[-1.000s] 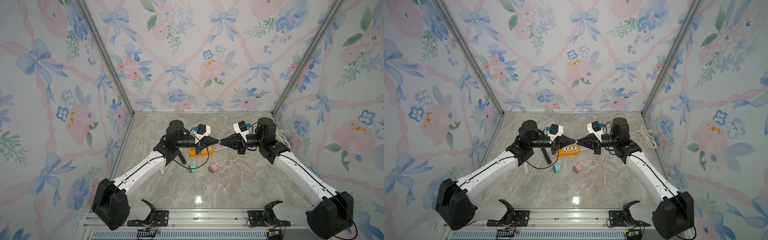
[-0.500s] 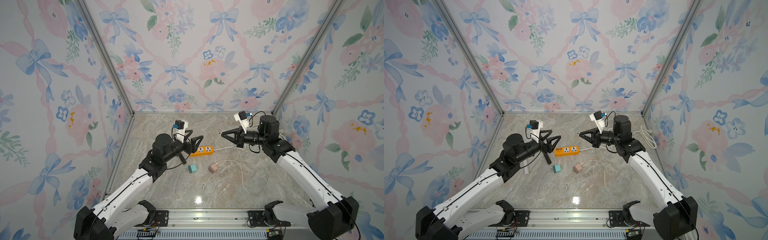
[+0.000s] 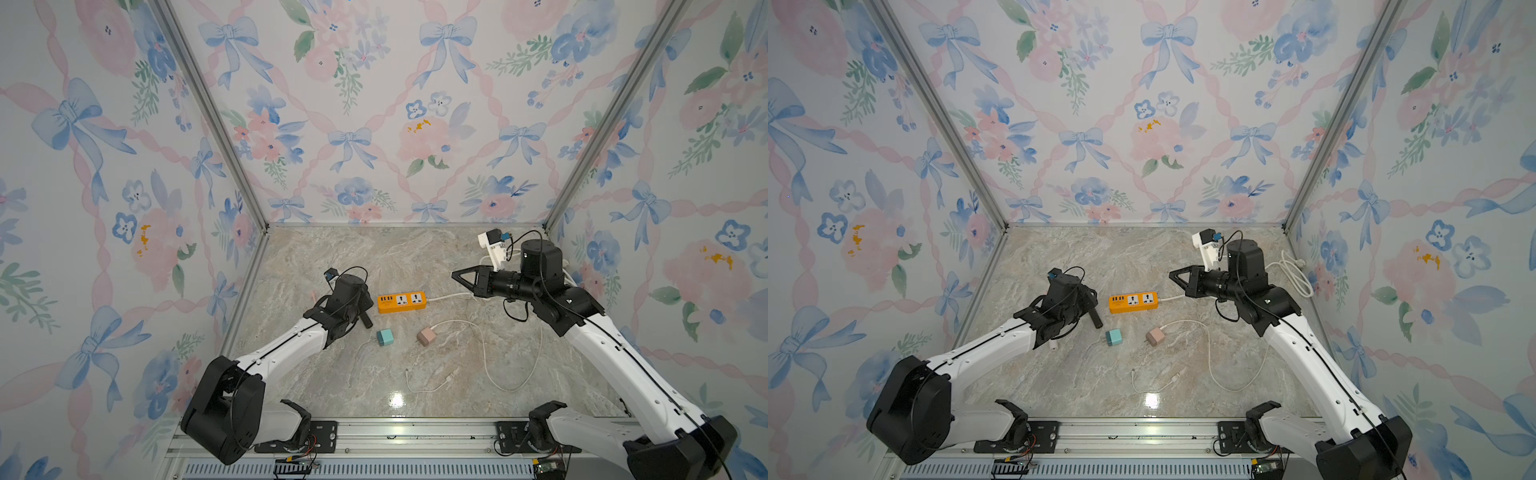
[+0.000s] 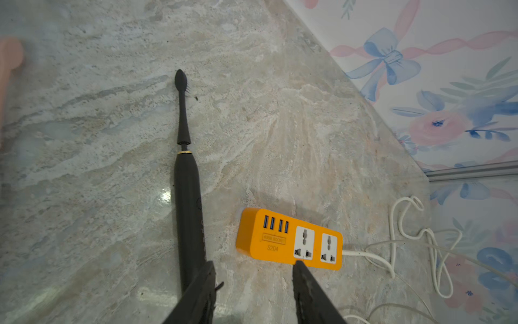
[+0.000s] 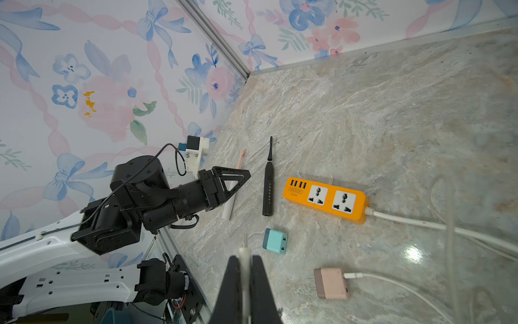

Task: Charge the electric toothbrush
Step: Pick up the electric toothbrush from the center of the board.

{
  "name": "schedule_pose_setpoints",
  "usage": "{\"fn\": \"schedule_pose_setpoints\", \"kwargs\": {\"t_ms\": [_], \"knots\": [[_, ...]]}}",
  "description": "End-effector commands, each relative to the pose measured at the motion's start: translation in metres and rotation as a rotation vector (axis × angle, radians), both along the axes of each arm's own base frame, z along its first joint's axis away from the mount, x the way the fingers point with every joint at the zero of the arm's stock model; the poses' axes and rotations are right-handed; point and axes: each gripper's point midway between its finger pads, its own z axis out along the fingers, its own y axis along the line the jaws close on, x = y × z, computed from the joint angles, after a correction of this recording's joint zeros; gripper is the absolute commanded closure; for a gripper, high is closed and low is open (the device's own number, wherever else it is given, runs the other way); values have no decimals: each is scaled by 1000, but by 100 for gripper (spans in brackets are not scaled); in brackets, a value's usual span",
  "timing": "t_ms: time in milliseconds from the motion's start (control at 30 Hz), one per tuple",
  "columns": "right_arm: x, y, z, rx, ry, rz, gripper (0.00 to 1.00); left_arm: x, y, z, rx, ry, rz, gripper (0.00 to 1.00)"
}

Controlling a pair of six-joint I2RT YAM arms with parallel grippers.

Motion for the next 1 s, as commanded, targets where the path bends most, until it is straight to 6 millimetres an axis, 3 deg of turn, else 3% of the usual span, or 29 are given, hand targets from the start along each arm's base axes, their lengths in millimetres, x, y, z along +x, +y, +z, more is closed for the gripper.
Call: {"fn": "schedule_pose_setpoints", "kwargs": {"t_ms": [0, 67, 167, 467, 767, 967], "knots": [[-7, -4, 0, -12, 28, -25, 100, -2, 25, -13, 94, 89, 157, 52], [-7, -4, -3, -16, 33, -23, 100, -1, 32, -16, 155, 103, 192, 38], [-7, -4, -6, -21, 43, -21, 100, 8, 25, -21, 237, 121, 129, 31], [-5, -3, -11, -1, 43, -28, 100, 9, 18, -67, 379, 316, 61, 38], [-10, -1, -7, 3, 42, -4, 100, 6, 13, -96, 429, 398, 75, 51], [-8, -1, -10, -4, 56, -1, 100, -1, 9, -102, 431, 416, 62, 57]]}}
